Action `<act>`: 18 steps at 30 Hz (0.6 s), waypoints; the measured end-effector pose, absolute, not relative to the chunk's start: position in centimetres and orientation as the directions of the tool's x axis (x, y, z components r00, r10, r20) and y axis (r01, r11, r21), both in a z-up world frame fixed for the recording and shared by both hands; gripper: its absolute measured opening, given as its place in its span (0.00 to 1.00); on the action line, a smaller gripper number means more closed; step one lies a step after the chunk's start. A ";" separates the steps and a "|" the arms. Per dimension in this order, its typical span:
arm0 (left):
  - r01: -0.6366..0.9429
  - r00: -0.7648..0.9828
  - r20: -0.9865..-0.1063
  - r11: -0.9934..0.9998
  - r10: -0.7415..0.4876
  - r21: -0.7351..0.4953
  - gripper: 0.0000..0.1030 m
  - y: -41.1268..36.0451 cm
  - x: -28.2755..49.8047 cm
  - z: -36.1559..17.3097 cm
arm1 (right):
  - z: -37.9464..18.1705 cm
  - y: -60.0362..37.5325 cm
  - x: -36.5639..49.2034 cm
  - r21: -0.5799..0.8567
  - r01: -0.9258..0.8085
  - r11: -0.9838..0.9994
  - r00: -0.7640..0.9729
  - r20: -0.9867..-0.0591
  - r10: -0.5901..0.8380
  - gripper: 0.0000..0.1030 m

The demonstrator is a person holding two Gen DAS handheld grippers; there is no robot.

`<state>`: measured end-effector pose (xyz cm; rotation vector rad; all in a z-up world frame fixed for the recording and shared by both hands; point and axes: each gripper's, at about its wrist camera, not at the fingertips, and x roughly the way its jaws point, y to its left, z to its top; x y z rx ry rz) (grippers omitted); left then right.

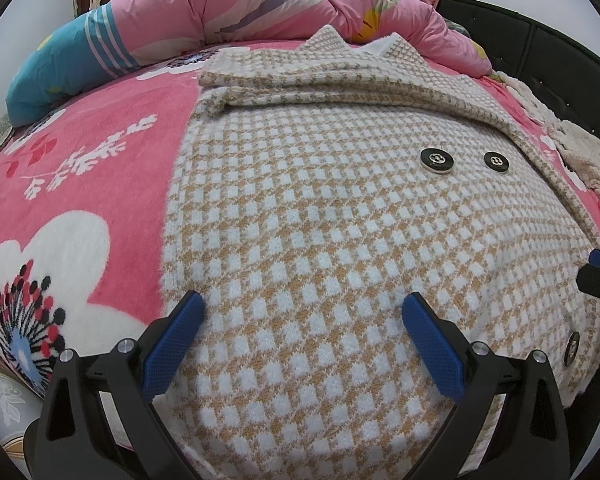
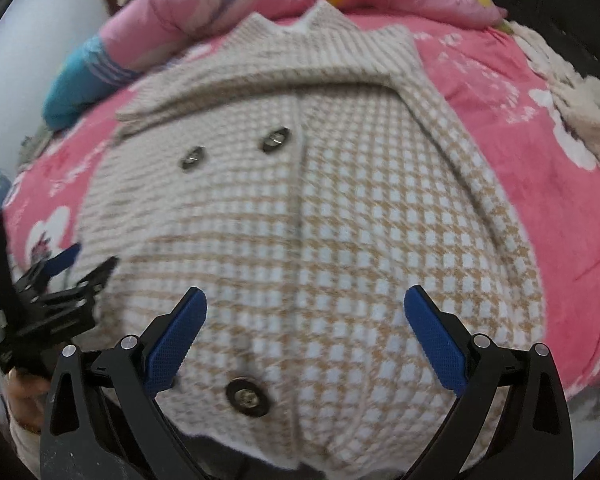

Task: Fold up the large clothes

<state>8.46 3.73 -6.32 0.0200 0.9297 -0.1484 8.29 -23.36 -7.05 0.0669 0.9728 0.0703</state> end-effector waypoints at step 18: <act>0.120 0.735 -0.671 0.993 -0.098 -0.014 0.95 5.6 1.4 -2.7 | -10.3 -25.0 7.1 0.047 -0.091 0.995 0.533 -0.842 0.088 0.92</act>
